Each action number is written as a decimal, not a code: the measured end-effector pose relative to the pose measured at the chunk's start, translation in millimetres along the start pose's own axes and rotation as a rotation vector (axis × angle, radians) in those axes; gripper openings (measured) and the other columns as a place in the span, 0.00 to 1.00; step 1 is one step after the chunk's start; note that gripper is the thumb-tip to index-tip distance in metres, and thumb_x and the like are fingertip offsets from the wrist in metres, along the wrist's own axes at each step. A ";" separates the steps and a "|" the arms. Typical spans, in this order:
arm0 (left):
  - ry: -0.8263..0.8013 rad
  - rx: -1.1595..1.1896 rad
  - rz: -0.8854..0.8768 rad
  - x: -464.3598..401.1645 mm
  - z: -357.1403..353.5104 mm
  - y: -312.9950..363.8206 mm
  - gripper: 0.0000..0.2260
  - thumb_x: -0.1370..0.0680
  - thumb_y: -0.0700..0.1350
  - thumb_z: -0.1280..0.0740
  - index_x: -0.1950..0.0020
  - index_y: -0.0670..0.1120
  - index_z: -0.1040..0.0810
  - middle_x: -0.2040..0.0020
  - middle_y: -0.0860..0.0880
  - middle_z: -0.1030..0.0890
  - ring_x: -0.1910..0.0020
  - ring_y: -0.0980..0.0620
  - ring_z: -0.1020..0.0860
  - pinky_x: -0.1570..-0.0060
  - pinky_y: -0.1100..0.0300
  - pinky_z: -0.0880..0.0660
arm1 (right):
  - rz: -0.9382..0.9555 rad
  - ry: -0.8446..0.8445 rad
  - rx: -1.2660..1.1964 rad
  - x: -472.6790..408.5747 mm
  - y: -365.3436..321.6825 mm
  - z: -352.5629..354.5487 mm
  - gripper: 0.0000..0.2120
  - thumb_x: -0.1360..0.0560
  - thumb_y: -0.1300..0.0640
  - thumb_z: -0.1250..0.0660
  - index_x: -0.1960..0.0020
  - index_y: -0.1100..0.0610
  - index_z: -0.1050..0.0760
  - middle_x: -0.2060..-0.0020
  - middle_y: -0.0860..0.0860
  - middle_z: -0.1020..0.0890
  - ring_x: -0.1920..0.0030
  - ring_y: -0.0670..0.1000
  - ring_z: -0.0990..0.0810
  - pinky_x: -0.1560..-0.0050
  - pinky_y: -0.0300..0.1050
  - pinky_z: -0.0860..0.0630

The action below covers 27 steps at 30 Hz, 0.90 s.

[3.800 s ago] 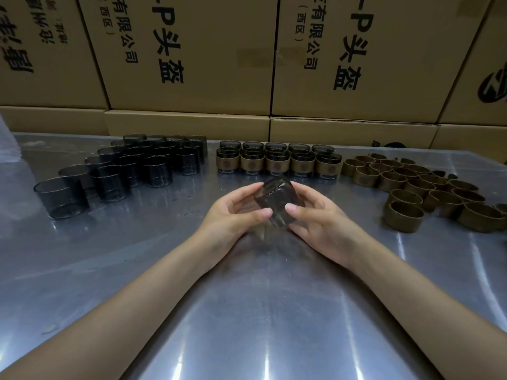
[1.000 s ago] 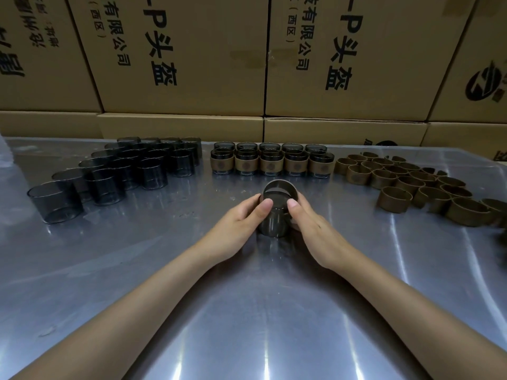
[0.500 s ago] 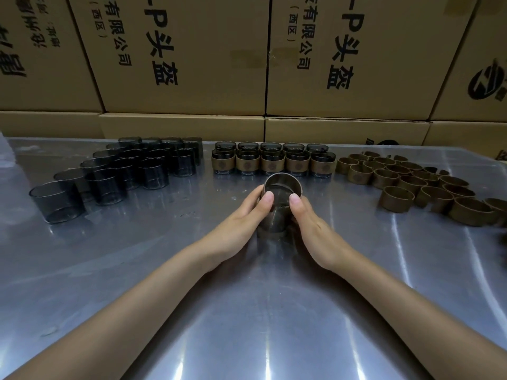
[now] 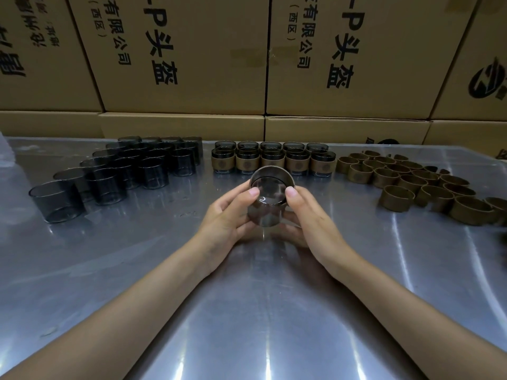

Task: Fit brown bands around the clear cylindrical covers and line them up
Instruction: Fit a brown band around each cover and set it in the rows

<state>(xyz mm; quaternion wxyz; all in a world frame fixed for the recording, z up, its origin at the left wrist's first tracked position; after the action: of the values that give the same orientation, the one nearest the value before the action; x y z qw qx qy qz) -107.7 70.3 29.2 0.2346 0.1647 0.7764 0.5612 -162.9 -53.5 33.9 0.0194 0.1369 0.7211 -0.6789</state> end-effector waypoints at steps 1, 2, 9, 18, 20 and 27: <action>0.000 0.001 0.002 -0.1 0.4 0.3 0.21 0.27 0.50 0.33 0.35 0.46 0.23 0.43 0.46 0.17 0.42 0.45 0.19 0.49 0.58 0.20 | 0.002 0.007 0.006 -0.2 -0.6 0.2 0.15 0.19 0.51 0.42 0.37 0.58 0.28 0.44 0.56 0.18 0.47 0.49 0.17 0.58 0.34 0.22; 0.001 0.000 0.004 -0.4 1.1 0.7 0.22 0.27 0.51 0.33 0.35 0.46 0.23 0.42 0.46 0.17 0.42 0.46 0.19 0.47 0.58 0.20 | 0.002 0.012 0.009 -0.3 -1.0 0.4 0.14 0.19 0.52 0.42 0.38 0.58 0.27 0.44 0.56 0.18 0.46 0.49 0.17 0.58 0.33 0.23; 0.032 0.041 0.024 1.4 1.2 1.8 0.23 0.29 0.53 0.31 0.36 0.46 0.22 0.43 0.45 0.17 0.43 0.47 0.19 0.41 0.57 0.23 | 0.006 0.021 -0.002 -1.0 1.4 -0.2 0.12 0.20 0.47 0.41 0.42 0.49 0.24 0.45 0.51 0.17 0.46 0.45 0.17 0.55 0.34 0.22; 0.062 0.112 0.009 2.0 -1.6 0.4 0.23 0.29 0.52 0.32 0.38 0.43 0.21 0.45 0.45 0.16 0.48 0.50 0.17 0.51 0.61 0.20 | -0.071 0.065 -0.083 -0.9 10.7 -0.7 0.12 0.20 0.46 0.41 0.41 0.47 0.25 0.41 0.48 0.19 0.40 0.47 0.20 0.49 0.43 0.23; 0.030 0.128 0.009 1.2 -1.6 0.5 0.21 0.28 0.52 0.32 0.38 0.43 0.21 0.45 0.45 0.16 0.47 0.50 0.17 0.52 0.62 0.21 | -0.085 0.066 -0.088 -0.7 10.0 -1.0 0.13 0.20 0.47 0.41 0.38 0.48 0.26 0.40 0.48 0.19 0.40 0.48 0.21 0.49 0.44 0.23; -0.071 0.109 0.178 -4.2 -0.2 -7.8 0.20 0.28 0.54 0.32 0.40 0.47 0.21 0.42 0.46 0.17 0.41 0.51 0.19 0.43 0.60 0.24 | -0.219 -0.009 -0.314 -3.6 7.5 3.1 0.23 0.23 0.56 0.36 0.29 0.59 0.32 0.36 0.54 0.22 0.36 0.51 0.22 0.34 0.49 0.29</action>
<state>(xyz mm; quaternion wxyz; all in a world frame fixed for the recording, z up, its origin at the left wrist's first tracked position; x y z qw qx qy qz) -104.2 65.5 22.6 0.2021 0.2652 0.7792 0.5307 -158.2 -56.8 27.1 -0.0302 0.0496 0.8286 -0.5568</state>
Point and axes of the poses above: each hand's wrist, its own x-axis away from the middle knuckle, its own z-axis out of the back of the hand, y = z × x, the point moved 6 cm from there along -x, towards the middle knuckle
